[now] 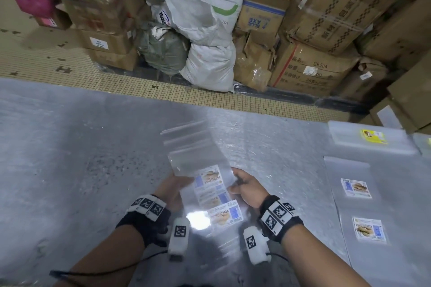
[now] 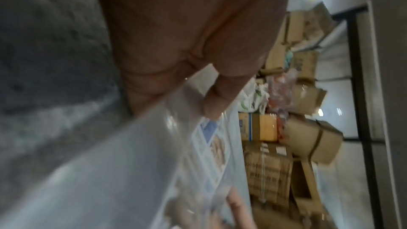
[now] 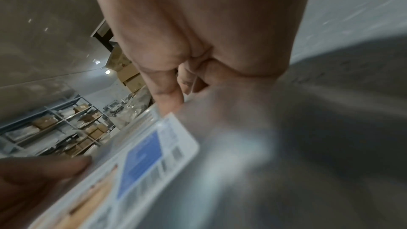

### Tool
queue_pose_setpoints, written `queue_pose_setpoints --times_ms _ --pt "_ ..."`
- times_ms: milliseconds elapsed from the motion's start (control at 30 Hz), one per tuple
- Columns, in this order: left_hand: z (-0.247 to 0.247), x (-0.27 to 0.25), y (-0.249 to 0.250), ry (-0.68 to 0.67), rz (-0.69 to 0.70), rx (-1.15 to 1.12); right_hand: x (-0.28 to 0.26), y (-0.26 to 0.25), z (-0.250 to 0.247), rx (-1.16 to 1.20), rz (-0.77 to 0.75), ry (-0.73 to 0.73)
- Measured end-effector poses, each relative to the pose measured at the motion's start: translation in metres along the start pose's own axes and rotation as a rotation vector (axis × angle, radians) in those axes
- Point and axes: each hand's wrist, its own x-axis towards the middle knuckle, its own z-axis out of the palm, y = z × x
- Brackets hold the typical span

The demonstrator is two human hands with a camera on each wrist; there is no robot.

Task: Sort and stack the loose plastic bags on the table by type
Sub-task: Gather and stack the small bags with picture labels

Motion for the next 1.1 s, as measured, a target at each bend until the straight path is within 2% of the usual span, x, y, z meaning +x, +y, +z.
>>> queue_pose_setpoints --times_ms 100,167,333,400,533,600,700,800,867,1000,1100 --pt "0.002 -0.003 -0.001 0.170 0.063 0.214 0.001 0.000 0.001 0.015 -0.003 0.003" --pt "0.003 -0.002 -0.002 0.233 0.096 0.169 0.001 0.001 0.002 -0.018 0.004 -0.010" --pt "-0.014 0.014 0.001 0.538 0.094 0.164 -0.015 0.008 -0.007 -0.085 0.059 -0.072" --pt "-0.022 0.022 0.000 0.603 0.104 0.129 -0.023 0.013 -0.008 0.076 0.096 -0.104" --pt "-0.016 0.014 0.001 0.642 0.119 -0.020 -0.025 0.022 -0.004 0.431 0.108 -0.116" --pt "-0.015 0.015 -0.002 0.635 0.081 -0.038 -0.024 0.026 0.004 0.586 0.083 -0.091" --pt "-0.010 0.012 -0.001 0.613 0.049 -0.121 -0.021 0.030 0.017 0.801 0.085 0.031" --pt "-0.006 0.010 -0.001 0.561 -0.050 -0.095 -0.019 0.028 0.027 0.832 0.112 0.103" --pt "-0.001 0.005 0.002 0.506 -0.067 -0.096 -0.018 0.023 0.031 0.822 0.105 0.114" --pt "0.005 -0.001 0.004 0.360 -0.098 -0.190 -0.020 0.018 0.038 0.872 0.141 0.035" --pt "0.012 -0.006 0.008 0.278 -0.075 -0.249 -0.021 0.020 0.046 0.949 0.166 -0.118"
